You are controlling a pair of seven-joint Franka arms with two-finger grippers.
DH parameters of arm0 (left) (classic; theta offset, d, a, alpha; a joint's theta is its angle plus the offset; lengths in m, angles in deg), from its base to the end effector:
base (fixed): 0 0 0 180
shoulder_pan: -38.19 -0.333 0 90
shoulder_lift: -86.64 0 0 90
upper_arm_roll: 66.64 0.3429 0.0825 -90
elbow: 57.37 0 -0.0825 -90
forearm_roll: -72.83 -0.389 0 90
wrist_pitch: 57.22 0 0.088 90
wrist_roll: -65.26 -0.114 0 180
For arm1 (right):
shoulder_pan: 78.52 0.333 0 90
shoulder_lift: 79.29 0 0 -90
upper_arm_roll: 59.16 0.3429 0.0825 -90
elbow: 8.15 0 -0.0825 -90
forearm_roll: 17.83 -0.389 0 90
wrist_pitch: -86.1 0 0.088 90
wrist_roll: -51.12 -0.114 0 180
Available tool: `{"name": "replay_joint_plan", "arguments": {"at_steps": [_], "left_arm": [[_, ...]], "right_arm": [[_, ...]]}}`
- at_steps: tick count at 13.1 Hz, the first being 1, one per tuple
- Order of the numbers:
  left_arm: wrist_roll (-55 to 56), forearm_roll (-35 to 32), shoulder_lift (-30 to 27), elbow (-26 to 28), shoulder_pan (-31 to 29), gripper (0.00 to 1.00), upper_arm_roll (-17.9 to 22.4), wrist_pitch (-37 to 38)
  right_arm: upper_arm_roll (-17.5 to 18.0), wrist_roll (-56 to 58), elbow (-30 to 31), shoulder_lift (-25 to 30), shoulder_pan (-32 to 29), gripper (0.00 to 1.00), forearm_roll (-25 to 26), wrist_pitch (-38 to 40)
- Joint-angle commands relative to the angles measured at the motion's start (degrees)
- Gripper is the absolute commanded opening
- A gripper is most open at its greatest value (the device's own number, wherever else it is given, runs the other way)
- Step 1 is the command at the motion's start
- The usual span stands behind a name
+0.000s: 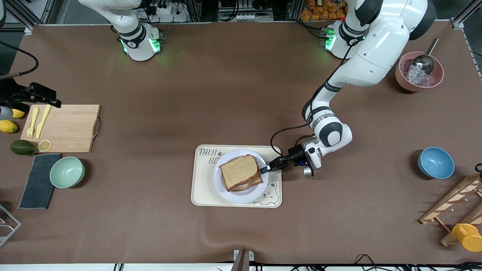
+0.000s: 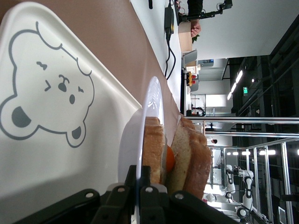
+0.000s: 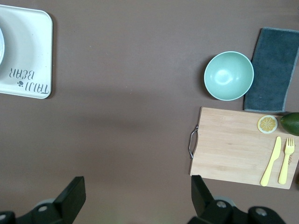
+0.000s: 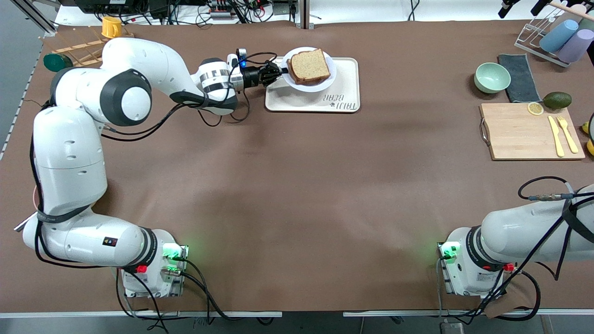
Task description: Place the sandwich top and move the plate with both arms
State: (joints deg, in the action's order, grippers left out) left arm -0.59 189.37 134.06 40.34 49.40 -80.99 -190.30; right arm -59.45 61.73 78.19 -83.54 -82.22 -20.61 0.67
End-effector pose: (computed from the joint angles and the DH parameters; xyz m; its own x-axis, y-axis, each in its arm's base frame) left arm 0.6249 -0.3013 0.1396 0.9293 0.3671 0.0391 0.0522 -0.2355 0.9705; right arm 0.5739 -0.0340 0.6260 0.9897 0.1191 -0.0794 0.1142 -0.9914 -0.0638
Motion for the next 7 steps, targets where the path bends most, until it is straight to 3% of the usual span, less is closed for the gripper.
{"name": "replay_joint_plan", "arguments": {"at_steps": [1,7], "left_arm": [[-0.3,0.4,0.7,-0.7,0.2,0.00,-0.2,-0.1],[-1.7,0.2,2.9,-0.8,0.3,0.00,-0.2,-0.1]], "right_arm": [[0.4,-0.6,-0.1,-0.7,-0.5,1.00,0.1,-0.3],[0.4,-0.5,-0.1,-0.8,-0.4,1.00,0.1,-0.3]]}}
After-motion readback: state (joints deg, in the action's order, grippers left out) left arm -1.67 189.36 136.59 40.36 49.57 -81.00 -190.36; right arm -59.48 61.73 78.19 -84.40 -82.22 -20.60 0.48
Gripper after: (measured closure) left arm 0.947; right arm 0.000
